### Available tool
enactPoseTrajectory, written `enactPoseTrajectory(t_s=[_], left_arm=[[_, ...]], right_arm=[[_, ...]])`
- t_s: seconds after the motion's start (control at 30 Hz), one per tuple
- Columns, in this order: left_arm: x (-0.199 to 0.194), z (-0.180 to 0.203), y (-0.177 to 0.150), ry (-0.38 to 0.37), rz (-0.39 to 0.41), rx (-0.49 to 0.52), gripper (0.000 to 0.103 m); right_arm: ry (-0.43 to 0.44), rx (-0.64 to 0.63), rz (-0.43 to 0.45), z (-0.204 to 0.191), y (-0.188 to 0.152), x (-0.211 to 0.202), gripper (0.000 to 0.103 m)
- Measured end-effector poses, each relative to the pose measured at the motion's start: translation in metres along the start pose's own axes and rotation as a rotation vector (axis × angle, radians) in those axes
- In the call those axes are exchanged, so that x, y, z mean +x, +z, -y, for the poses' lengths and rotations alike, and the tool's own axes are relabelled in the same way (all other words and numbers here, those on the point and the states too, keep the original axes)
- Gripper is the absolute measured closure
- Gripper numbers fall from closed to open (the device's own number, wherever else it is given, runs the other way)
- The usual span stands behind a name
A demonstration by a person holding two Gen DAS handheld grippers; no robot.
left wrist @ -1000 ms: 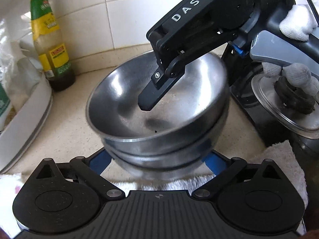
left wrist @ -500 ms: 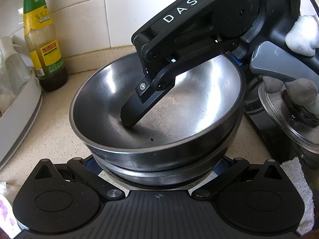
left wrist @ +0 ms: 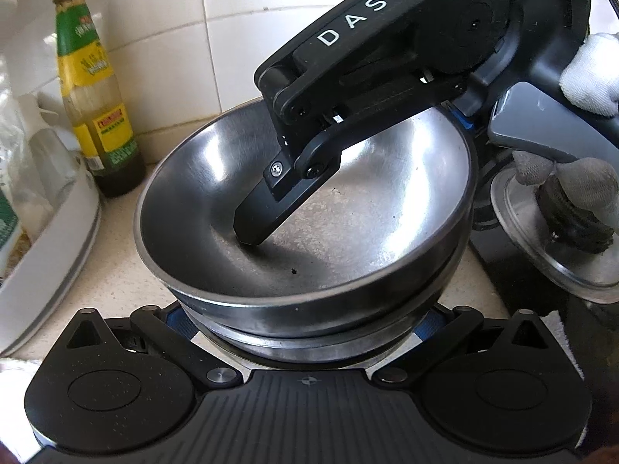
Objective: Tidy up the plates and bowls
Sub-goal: 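Lift and carry the bowl stack with both grippers toward the pink-flower plates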
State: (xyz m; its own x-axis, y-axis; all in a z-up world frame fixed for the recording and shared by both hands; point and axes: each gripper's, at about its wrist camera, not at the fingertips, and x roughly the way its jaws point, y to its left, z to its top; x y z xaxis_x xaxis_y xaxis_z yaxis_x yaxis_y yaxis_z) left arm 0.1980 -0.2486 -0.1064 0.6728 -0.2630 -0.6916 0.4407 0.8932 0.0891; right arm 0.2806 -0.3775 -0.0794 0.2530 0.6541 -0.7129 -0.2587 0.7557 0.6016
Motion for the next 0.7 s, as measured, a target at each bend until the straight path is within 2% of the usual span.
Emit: enactPoseTrajectory(t_s=[0.33,0.7], left_arm=[[-0.053,0.002,-0.001,0.058,0.029,-0.047,0.0],[-0.102,-0.012,-0.022,0.051,0.057,-0.07,0.0]], right_arm=[[0.022,-0.083,0.01,-0.051,-0.005,-0.024,0.013],[-0.008,-0.108,0.029,-0.107,-0.03,-0.026,0.013]])
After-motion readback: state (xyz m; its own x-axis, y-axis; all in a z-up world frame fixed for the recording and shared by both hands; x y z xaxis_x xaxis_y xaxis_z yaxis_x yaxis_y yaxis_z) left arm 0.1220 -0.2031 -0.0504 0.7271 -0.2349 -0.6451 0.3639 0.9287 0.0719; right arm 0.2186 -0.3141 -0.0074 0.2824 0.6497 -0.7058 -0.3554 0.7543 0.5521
